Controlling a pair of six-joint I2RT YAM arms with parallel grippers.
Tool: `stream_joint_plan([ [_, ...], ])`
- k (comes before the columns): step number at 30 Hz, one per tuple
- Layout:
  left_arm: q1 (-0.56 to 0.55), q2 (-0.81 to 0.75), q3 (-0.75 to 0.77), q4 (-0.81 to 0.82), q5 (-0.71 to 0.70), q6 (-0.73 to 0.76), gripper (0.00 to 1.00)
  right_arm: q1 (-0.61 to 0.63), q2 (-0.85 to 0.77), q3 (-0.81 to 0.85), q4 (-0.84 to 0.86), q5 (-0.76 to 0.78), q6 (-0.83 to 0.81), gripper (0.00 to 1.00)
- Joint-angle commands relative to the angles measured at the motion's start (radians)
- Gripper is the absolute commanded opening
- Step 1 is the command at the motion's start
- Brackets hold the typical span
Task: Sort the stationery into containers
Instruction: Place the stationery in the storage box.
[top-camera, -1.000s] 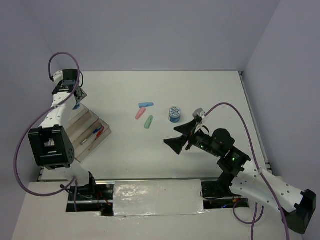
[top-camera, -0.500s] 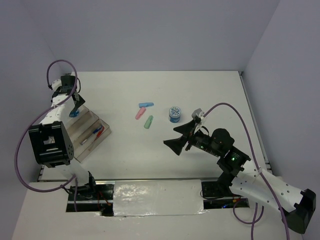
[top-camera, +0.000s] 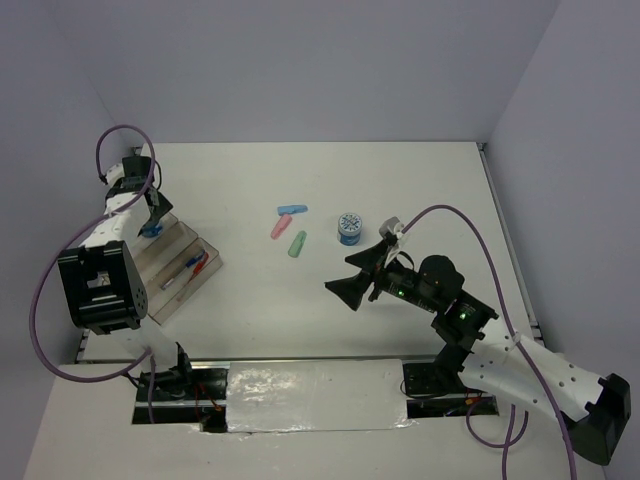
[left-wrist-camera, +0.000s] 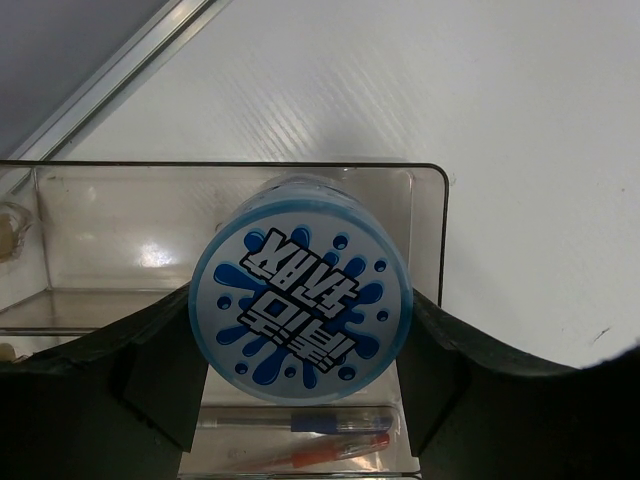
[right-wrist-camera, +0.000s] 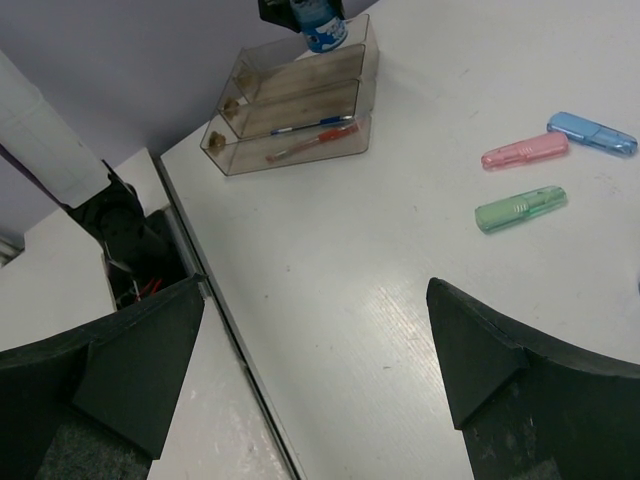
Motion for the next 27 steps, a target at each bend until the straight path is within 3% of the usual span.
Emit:
stream_joint_plan([
  [1, 0.003, -0.009, 0.003, 0.048, 0.001, -0.011, 0.29, -0.005, 0.006, 0.014, 0.048, -0.016, -0.014, 1.0],
  [2, 0.003, -0.006, 0.004, 0.045, -0.001, -0.013, 0.39, -0.005, 0.009, 0.013, 0.05, -0.02, -0.014, 1.0],
  [4, 0.003, -0.003, 0.003, 0.041, -0.001, -0.014, 0.47, -0.003, 0.004, 0.013, 0.05, -0.02, -0.014, 1.0],
  [5, 0.001, 0.0, 0.003, 0.036, -0.004, -0.017, 0.62, -0.005, 0.004, 0.013, 0.045, -0.02, -0.014, 1.0],
  [10, 0.001, -0.004, 0.0, 0.028, -0.007, -0.027, 0.94, -0.003, 0.0, 0.016, 0.042, -0.025, -0.017, 1.0],
  [12, 0.001, -0.009, 0.0, 0.024, -0.014, -0.028, 0.99, -0.005, 0.0, 0.016, 0.041, -0.026, -0.017, 1.0],
  [20, -0.013, -0.047, 0.016, 0.015, -0.005, -0.013, 0.99, -0.003, -0.003, 0.011, 0.041, 0.001, -0.01, 1.0],
  [25, -0.163, -0.162, 0.021, 0.091, 0.051, 0.084, 0.99, -0.003, -0.064, 0.036, -0.052, 0.148, 0.053, 1.0],
  [27, -0.267, -0.21, 0.009, 0.148, 0.117, 0.116, 0.99, -0.005, -0.113, 0.062, -0.126, 0.321, 0.116, 1.0],
])
